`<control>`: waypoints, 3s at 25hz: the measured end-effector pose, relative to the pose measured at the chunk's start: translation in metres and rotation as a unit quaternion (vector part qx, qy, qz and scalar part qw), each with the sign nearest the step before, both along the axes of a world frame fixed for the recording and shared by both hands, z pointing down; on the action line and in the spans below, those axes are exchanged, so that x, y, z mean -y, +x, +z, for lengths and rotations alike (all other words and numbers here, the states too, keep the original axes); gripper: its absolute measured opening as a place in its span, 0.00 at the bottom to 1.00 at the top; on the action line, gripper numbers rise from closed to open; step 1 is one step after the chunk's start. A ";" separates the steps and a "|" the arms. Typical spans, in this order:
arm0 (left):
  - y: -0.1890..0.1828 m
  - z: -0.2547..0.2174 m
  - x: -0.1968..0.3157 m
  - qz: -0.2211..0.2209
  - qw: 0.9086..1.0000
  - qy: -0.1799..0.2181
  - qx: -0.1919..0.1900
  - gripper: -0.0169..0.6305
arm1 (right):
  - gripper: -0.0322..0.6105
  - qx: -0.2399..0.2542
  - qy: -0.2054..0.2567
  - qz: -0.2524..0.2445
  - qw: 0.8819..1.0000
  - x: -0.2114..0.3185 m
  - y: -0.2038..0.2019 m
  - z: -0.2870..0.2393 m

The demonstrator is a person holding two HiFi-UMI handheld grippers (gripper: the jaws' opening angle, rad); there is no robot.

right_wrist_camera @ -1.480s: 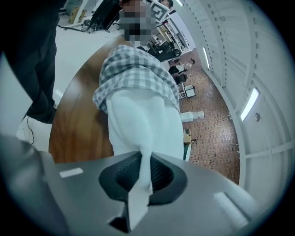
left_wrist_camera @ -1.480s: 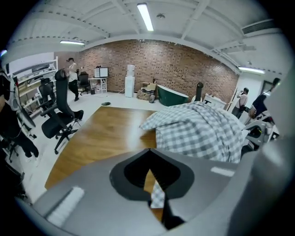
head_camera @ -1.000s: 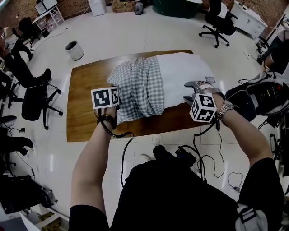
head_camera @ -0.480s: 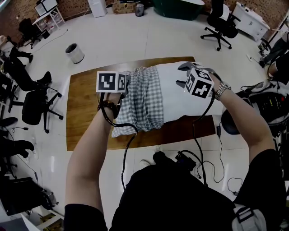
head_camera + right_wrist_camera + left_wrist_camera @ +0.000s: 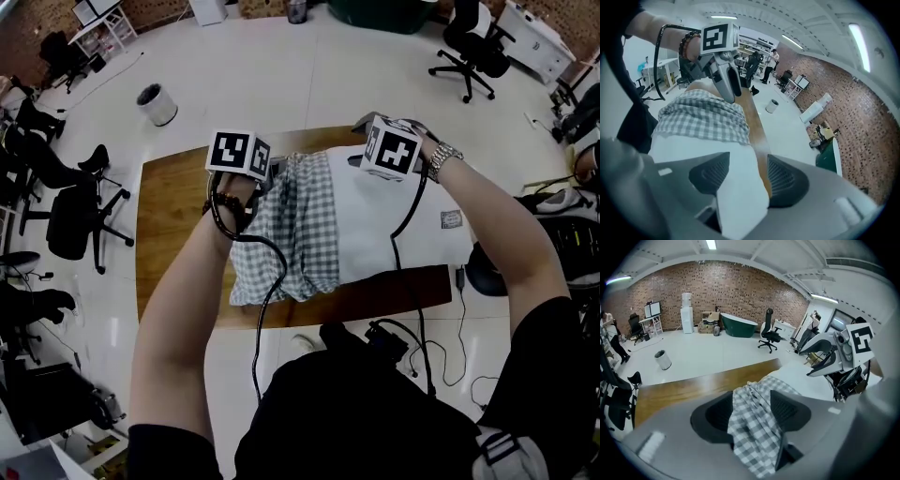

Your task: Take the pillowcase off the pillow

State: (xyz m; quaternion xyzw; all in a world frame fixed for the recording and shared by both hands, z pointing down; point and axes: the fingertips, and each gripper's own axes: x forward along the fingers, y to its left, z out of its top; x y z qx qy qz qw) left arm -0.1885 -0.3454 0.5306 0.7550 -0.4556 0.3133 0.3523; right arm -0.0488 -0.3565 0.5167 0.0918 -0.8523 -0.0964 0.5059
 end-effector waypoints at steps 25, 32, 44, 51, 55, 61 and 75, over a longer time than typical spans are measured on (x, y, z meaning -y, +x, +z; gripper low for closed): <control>-0.007 0.093 0.075 0.042 0.983 -0.180 0.002 0.15 | 0.22 -0.064 -0.218 0.006 0.974 0.082 -0.043 0.117; -0.042 0.079 0.085 0.012 0.989 -0.147 0.026 0.07 | 0.08 -0.049 -0.145 0.014 0.988 0.080 -0.038 0.081; -0.116 0.061 0.072 -0.059 0.988 -0.129 0.054 0.06 | 0.07 -0.033 -0.089 0.057 0.994 0.082 -0.014 0.045; -0.154 0.058 0.059 -0.081 0.987 -0.123 0.071 0.06 | 0.07 -0.035 -0.081 0.095 0.992 0.085 -0.015 0.047; -0.171 0.063 0.047 -0.093 0.986 -0.123 0.070 0.06 | 0.07 -0.027 -0.085 0.123 0.988 0.085 -0.015 0.060; -0.162 0.055 0.042 -0.066 0.990 -0.107 0.068 0.07 | 0.08 -0.018 -0.059 0.125 0.990 0.085 -0.019 0.061; -0.109 0.007 0.012 -0.027 0.999 0.018 0.042 0.25 | 0.37 0.080 -0.019 0.137 0.987 0.033 -0.011 0.032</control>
